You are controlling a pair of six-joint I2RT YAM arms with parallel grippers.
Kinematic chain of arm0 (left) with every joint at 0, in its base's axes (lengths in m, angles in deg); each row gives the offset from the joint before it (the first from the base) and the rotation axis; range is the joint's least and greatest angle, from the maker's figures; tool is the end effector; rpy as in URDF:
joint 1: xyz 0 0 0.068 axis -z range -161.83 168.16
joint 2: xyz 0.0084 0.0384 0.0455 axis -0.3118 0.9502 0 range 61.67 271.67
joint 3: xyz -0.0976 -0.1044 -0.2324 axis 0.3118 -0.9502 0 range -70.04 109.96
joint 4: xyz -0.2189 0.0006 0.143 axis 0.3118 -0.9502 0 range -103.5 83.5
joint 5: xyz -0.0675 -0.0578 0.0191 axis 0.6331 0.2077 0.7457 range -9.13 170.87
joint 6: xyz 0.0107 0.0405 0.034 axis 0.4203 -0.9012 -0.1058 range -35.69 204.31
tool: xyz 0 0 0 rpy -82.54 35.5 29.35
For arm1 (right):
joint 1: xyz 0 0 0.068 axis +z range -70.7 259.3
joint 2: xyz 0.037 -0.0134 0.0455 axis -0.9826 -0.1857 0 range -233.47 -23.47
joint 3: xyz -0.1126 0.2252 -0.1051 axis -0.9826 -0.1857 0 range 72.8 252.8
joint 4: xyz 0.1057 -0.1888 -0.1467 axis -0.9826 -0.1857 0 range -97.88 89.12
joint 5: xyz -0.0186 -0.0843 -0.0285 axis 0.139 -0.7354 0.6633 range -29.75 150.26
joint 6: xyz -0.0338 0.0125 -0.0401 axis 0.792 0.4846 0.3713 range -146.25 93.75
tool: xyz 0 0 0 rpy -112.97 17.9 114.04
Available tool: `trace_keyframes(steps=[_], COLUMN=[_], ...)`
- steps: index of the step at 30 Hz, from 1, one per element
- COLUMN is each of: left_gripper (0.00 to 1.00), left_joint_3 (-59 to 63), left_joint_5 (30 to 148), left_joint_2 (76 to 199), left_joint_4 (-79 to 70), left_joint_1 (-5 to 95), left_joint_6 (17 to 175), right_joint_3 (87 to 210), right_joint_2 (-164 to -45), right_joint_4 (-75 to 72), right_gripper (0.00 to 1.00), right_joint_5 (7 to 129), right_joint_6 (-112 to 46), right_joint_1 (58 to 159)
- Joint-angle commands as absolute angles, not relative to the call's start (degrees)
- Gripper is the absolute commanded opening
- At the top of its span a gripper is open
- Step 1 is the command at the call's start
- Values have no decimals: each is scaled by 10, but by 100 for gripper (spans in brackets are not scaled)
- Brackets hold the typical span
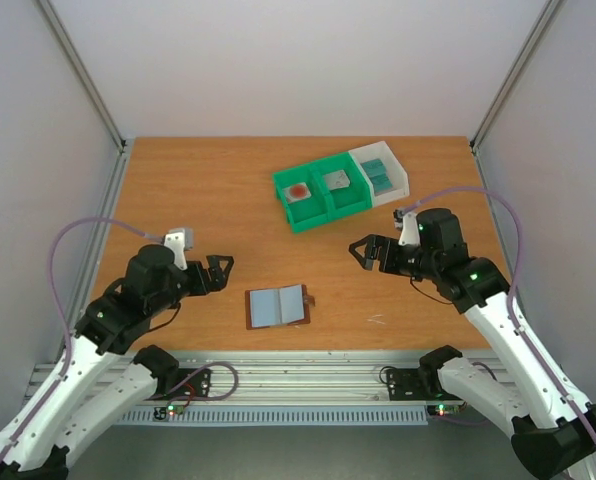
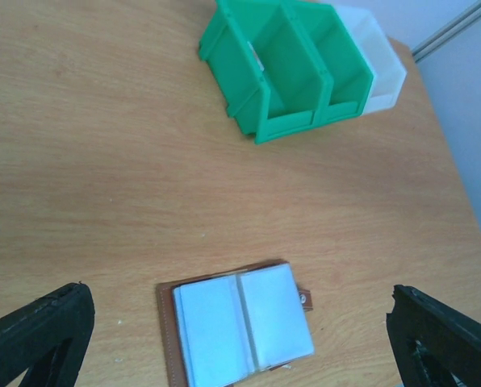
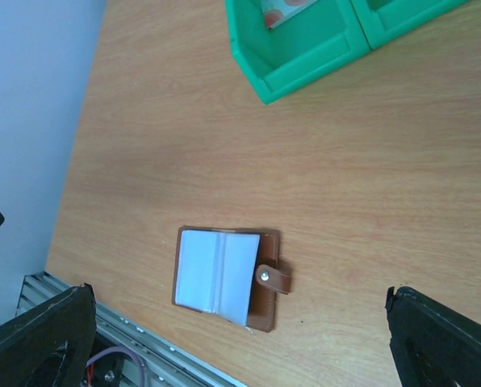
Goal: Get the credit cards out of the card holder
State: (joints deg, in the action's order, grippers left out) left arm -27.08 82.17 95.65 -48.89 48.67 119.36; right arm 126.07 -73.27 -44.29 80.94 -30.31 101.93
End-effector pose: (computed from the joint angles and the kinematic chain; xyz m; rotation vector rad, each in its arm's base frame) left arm 0.1074 -0.0642 0.2982 -0.0750 2.2333 -0.6726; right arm 0.1547 0.0781 0.3210 -0.5623 2.2282 0.6534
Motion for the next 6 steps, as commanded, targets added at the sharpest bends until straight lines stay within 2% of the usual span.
trace_keyframes(steps=[1, 6], left_gripper=[99, 99], left_joint_3=[-268, -251], left_joint_5=[815, 810], left_joint_2=[933, 929], left_joint_4=[-445, -454], left_joint_1=[488, 487], left_joint_6=[1203, 1192], right_joint_3=[1268, 1275], right_joint_2=[-721, -718], right_joint_4=[-432, -443], right_gripper=[98, 99], right_joint_5=[813, 818], right_joint_6=[-300, -300], right_joint_1=[1023, 1023])
